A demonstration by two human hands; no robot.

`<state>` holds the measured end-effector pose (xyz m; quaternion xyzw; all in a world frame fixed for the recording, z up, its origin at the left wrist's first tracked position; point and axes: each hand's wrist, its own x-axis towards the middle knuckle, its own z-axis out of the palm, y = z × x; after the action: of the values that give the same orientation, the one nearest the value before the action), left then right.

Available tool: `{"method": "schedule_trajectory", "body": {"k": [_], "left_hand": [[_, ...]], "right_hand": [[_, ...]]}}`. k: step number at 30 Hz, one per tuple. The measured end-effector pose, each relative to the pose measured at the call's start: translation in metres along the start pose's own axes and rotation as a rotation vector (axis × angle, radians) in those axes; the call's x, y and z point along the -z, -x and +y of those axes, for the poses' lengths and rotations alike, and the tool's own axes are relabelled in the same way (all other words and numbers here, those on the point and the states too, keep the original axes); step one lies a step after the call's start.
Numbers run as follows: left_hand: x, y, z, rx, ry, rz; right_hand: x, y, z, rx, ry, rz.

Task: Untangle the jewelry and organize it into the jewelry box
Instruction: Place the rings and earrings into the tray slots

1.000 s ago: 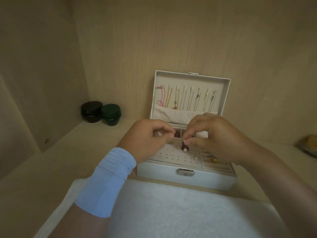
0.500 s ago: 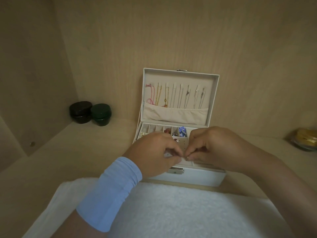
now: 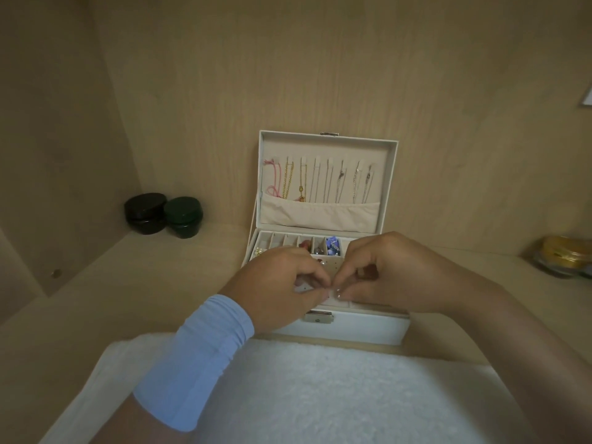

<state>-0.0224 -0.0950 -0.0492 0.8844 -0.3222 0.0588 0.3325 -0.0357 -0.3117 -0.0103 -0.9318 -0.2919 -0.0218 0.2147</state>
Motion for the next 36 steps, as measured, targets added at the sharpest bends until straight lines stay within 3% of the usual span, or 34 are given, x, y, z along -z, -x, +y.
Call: {"method": "schedule_trajectory", "body": {"k": [3, 6, 11, 17, 25, 28, 32, 36], "left_hand": [[-0.001, -0.004, 0.008, 0.026, 0.047, 0.02], [-0.005, -0.022, 0.03, 0.017, 0.036, 0.062], [-0.03, -0.07, 0.076, -0.084, -0.06, 0.012], [-0.075, -0.121, 0.106, -0.037, -0.243, -0.252], [-0.11, -0.145, 0.11, 0.058, -0.316, -0.482], [-0.114, -0.146, 0.107, 0.097, -0.262, -0.441], [-0.11, -0.146, 0.103, 0.109, -0.066, -0.236], [-0.101, -0.151, 0.099, 0.067, 0.03, -0.101]], "right_hand": [[0.022, 0.006, 0.011, -0.078, -0.216, 0.111], [0.047, 0.016, 0.039, -0.179, -0.13, 0.197], [0.063, 0.043, 0.089, -0.383, 0.102, -0.027], [0.056, 0.068, 0.127, -0.495, 0.054, -0.296], [0.04, 0.073, 0.143, -0.472, -0.176, -0.298], [0.045, 0.075, 0.149, -0.445, -0.25, -0.229], [0.051, 0.08, 0.152, -0.428, -0.462, -0.013], [0.053, 0.079, 0.148, -0.486, -0.698, 0.071]]}}
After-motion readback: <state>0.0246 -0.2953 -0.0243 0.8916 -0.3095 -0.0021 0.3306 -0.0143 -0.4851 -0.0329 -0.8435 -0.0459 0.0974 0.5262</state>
